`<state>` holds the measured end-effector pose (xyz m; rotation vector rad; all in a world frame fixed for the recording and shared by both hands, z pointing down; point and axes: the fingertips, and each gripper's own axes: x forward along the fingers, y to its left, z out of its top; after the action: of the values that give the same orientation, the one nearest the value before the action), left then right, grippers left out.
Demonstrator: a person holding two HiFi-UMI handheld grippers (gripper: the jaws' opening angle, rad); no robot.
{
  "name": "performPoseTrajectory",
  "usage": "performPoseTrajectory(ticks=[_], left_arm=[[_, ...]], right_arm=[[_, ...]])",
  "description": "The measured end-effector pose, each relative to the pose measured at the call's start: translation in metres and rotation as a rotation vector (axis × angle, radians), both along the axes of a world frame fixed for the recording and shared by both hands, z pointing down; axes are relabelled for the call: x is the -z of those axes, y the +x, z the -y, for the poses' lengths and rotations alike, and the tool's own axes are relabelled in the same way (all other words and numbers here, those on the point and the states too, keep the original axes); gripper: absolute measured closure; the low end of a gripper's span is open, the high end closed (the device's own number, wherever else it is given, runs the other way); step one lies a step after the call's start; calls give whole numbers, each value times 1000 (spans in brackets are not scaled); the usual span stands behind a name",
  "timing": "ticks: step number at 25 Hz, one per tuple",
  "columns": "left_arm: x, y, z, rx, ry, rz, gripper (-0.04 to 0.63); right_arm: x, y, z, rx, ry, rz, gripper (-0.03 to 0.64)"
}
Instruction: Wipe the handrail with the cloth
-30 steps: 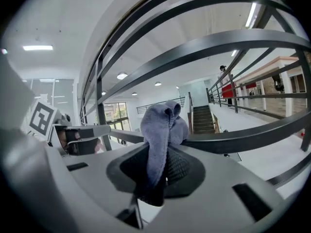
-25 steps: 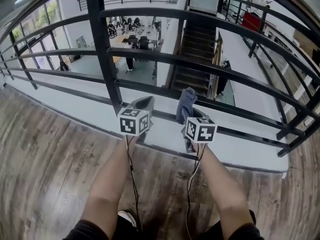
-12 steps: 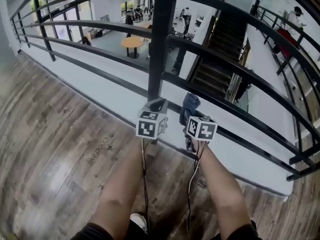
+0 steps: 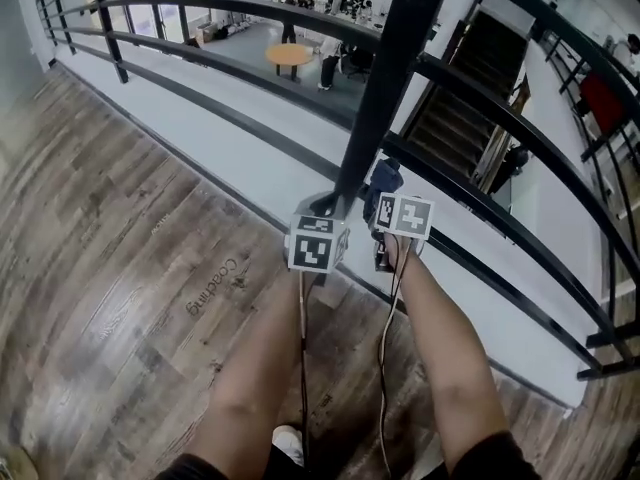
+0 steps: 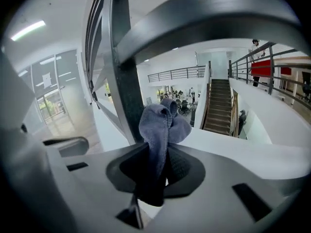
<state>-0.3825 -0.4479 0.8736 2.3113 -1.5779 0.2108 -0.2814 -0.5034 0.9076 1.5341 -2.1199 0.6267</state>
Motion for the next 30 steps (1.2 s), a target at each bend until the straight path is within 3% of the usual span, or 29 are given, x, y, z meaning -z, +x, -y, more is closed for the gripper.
performPoseTrajectory(ticks=[7,11,16,30], left_arm=[[-3,6,6,-7,-16,-72,592],[-3,24,4,-30,-19,-44,592],[0,50,-1,-83,-7,11,592],[24,143,-19,-184,37,112,592]], right_arm=[[-8,5,14,-12,-46,-49,537],[-8,21,8,-13,-49,-91,537],[-10,71,-4,-61,-86,-70,537],[-8,232,-70,-164,-67,-158,537]])
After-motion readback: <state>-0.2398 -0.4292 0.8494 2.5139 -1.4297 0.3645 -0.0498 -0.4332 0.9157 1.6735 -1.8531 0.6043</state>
